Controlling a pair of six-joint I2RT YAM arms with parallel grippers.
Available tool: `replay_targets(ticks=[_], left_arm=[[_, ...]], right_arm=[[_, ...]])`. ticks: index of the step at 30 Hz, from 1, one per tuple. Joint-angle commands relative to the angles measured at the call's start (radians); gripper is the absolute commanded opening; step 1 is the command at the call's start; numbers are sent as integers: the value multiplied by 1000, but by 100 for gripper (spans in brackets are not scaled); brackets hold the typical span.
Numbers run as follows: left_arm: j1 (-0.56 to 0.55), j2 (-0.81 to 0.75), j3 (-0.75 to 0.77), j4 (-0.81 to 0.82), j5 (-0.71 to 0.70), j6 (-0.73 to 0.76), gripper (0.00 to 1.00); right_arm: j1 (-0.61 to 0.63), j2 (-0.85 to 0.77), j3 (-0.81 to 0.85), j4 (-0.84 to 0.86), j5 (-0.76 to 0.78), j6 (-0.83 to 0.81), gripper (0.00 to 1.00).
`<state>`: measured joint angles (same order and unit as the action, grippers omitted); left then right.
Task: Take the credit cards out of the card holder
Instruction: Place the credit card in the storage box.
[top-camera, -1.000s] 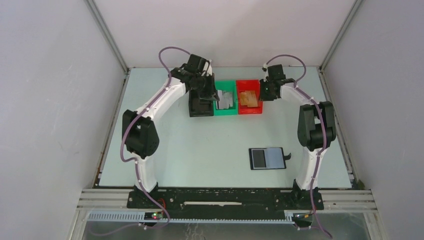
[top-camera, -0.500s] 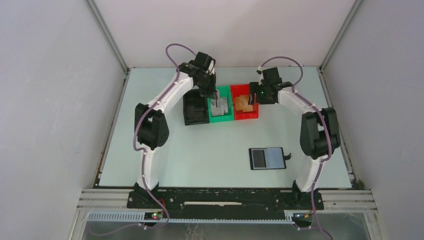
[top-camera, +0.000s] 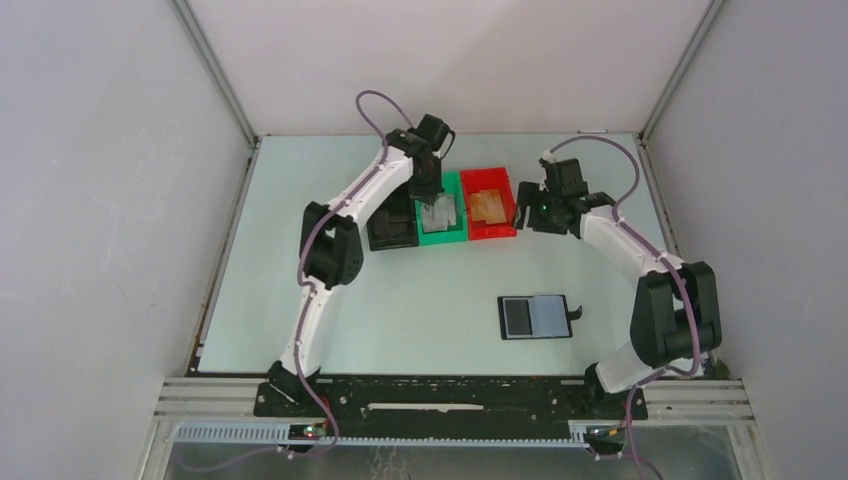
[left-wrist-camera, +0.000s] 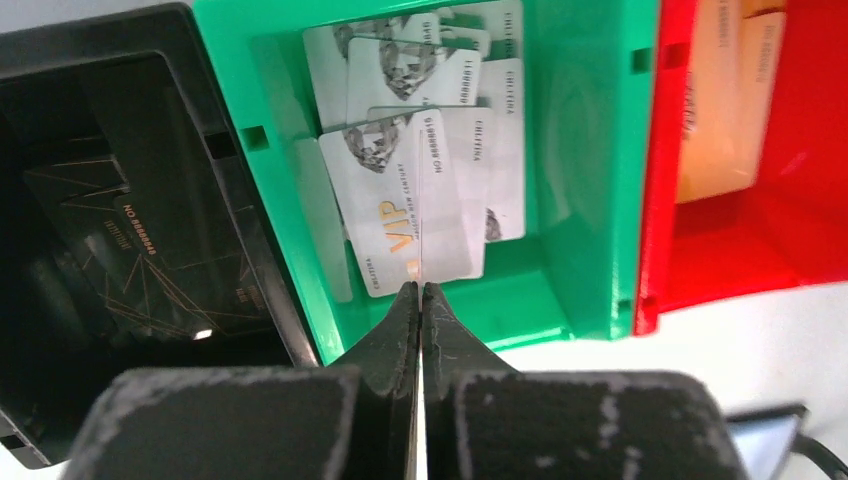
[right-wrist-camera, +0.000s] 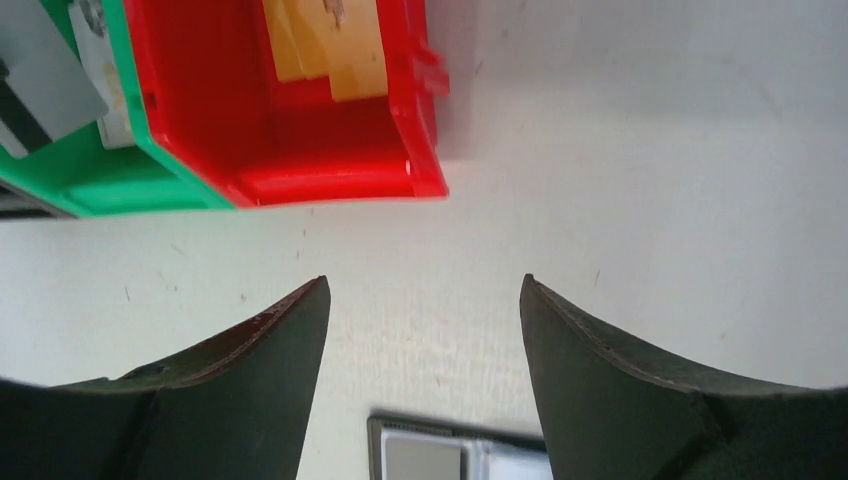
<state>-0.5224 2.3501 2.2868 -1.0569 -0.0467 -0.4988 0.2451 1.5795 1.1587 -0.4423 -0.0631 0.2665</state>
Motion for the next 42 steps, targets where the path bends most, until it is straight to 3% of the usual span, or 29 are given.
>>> replay_targets(ticks=[1,8,12,22,31,36,42], left_arm=[[-18,28,62,-39,-161,-25,0],[-52,77,83,-55,-295,-36,0],[-56,121,125,-75,-299,-36,0],[-70,126,161,-57,-215,-42,33],[-115,-51,130,-24,-169,-22,34],[-178,-278,-31,34,-172,28,34],[-257,-497,-369,165,-12,65,34]], right_arm=[[19,-116,-79,-6,-21,61,79],[31,-244,-140,-63,-27,61,79],[31,-277,-153,-91,-27,57,79],[39,-305,-191,-97,-50,70,79],[43,-349,-195,-129,16,98,79],[47,-400,-232,-181,86,178,79],[119,-499,-322,-275,227,324,74]])
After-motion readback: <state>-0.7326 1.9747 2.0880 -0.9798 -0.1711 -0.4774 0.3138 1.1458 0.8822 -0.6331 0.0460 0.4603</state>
